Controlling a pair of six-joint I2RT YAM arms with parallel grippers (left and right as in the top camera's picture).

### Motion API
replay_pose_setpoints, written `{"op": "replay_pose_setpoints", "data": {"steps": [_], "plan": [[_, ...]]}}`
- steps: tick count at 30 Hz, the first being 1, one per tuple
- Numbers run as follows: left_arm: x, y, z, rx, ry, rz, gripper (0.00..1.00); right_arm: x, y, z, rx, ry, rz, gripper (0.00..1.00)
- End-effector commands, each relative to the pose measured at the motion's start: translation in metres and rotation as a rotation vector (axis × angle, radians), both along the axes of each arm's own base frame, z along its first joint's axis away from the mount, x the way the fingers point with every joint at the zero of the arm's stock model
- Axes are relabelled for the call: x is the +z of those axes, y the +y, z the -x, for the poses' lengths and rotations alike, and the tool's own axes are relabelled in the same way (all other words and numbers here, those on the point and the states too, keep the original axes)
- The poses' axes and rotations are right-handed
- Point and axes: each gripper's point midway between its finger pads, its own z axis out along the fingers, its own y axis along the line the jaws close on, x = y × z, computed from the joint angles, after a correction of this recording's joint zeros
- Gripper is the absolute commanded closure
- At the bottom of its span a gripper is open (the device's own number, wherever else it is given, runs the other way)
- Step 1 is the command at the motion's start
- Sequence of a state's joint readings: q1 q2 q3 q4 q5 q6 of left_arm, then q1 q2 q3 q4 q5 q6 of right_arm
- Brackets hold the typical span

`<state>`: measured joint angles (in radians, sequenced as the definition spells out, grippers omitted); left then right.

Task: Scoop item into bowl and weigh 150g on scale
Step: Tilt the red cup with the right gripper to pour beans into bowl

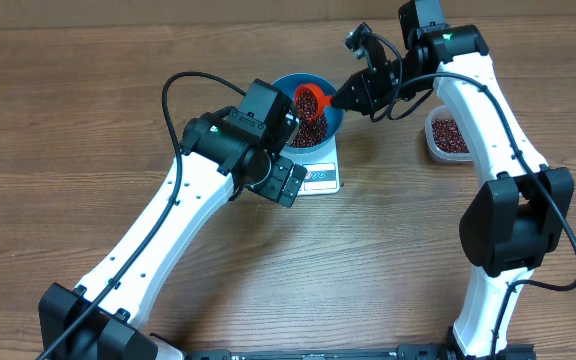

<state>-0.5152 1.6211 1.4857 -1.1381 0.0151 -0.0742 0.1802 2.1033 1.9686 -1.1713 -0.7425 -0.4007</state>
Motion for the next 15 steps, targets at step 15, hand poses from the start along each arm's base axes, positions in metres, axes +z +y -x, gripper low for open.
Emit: {"op": "replay_pose_setpoints", "data": {"steps": [15], "plan": [[0.006, 0.0, 0.0, -0.015, -0.019, 0.002, 0.0, 0.01, 0.003, -0.005, -0.042, -0.068, 0.119, 0.96]]}}
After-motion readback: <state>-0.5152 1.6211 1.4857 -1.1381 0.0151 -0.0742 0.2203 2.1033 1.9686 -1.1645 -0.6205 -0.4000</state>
